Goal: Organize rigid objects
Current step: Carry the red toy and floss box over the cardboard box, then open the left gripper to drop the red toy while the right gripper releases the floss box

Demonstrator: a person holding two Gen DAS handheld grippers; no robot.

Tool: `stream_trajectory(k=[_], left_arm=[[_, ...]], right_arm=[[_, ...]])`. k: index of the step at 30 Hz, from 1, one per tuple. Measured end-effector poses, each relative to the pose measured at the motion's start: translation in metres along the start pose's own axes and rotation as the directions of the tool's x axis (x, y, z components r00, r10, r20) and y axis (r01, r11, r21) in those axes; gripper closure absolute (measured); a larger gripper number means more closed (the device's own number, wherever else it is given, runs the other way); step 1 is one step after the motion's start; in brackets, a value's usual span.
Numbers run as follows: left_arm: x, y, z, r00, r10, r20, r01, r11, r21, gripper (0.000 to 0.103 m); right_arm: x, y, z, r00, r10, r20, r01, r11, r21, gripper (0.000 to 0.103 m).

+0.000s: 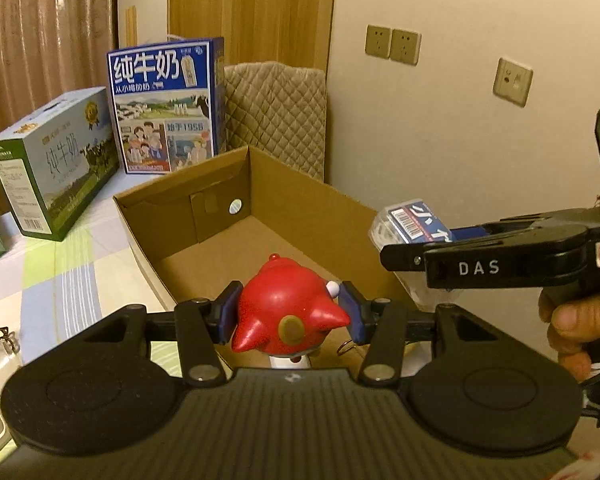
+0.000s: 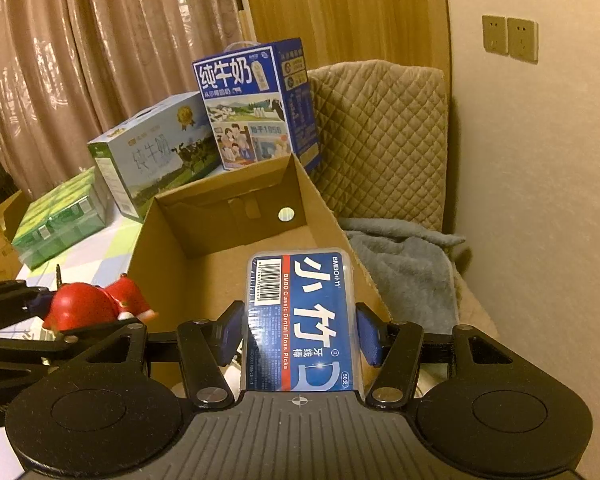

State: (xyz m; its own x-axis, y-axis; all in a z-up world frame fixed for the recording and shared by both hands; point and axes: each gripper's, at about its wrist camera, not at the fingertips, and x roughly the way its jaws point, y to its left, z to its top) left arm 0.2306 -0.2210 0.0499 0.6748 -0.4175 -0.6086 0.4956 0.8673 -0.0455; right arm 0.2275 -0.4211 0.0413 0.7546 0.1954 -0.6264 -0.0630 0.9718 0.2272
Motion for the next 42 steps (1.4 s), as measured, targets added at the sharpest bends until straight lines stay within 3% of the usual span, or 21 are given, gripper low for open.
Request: stream_trajectory(k=[31,42], left_arm=[[0.047,0.005,-0.013,0.997,0.009,-0.081,-0.006,0.999,0.036,0.056],[0.030,0.018,-0.004,0.999,0.039,-0.033,-0.038,0.999,0.007,0.057]], right_arm=[[0.032,-0.002,-0.002,1.000,0.013,-0.021,-0.013,1.000,0.001,0.048],[0.031,-0.002,-0.003,1.000,0.015,-0.014,-0.015,1.000,-0.002,0.048]])
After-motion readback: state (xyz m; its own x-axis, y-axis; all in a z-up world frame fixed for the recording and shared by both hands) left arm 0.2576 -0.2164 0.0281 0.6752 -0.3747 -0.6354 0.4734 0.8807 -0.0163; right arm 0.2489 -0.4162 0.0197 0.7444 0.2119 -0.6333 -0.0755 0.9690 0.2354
